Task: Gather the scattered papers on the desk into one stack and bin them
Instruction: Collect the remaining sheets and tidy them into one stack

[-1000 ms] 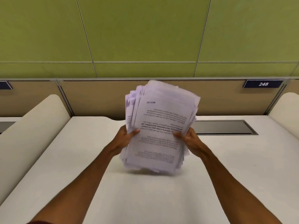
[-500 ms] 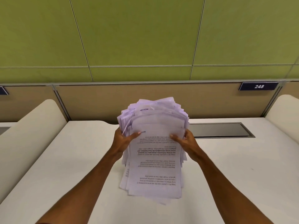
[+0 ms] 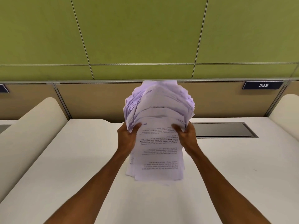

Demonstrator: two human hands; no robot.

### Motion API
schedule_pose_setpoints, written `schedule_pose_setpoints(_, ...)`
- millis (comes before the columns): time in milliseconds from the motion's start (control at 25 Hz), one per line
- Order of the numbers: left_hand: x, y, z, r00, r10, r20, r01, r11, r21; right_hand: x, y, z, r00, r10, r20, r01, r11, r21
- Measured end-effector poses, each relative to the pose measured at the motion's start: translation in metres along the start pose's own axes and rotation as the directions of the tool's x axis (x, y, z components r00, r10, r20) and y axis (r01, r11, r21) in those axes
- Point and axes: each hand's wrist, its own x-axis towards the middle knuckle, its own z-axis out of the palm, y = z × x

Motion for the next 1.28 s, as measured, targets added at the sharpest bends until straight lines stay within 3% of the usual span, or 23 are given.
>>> schedule_pose_setpoints(200, 0.012, 0.030, 0.016, 0.945, 0.292, -0.148, -0.279, 0.955, 0.105, 0.014, -0.033, 0.009, 0.986, -0.120, -0.113, 0.128, 0.989, 0.070)
schedule_pose_setpoints(360, 0.014, 0.035, 0.019, 0.926, 0.338, -0.170, -0.324, 0.940, 0.107, 0.017, -0.041, 0.011, 0.977, -0.162, -0.136, 0.177, 0.979, 0.104)
schedule_pose_setpoints(680, -0.004, 0.008, 0.010, 0.988, 0.135, -0.071, -0.130, 0.989, 0.070, -0.009, 0.003, 0.008, 0.995, -0.019, -0.099, 0.021, 1.000, 0.017)
schedule_pose_setpoints(880, -0.015, -0.003, 0.009, 0.996, 0.061, -0.058, -0.053, 0.990, 0.127, -0.023, 0.022, 0.007, 0.998, -0.020, -0.055, 0.017, 0.998, -0.055)
schedule_pose_setpoints(1040, 0.020, 0.034, 0.008, 0.996, 0.063, -0.057, -0.051, 0.980, 0.192, 0.008, -0.011, 0.000, 0.996, -0.084, -0.004, 0.082, 0.980, -0.183)
schedule_pose_setpoints(1160, 0.069, 0.063, -0.001, 0.983, -0.145, 0.112, 0.133, 0.985, 0.113, 0.041, -0.048, -0.005, 0.991, 0.011, 0.134, 0.020, 0.973, -0.230)
schedule_pose_setpoints(1280, 0.092, 0.058, -0.007, 0.892, -0.411, 0.185, 0.348, 0.889, 0.299, 0.052, -0.057, -0.004, 0.923, 0.265, 0.279, -0.217, 0.957, -0.193)
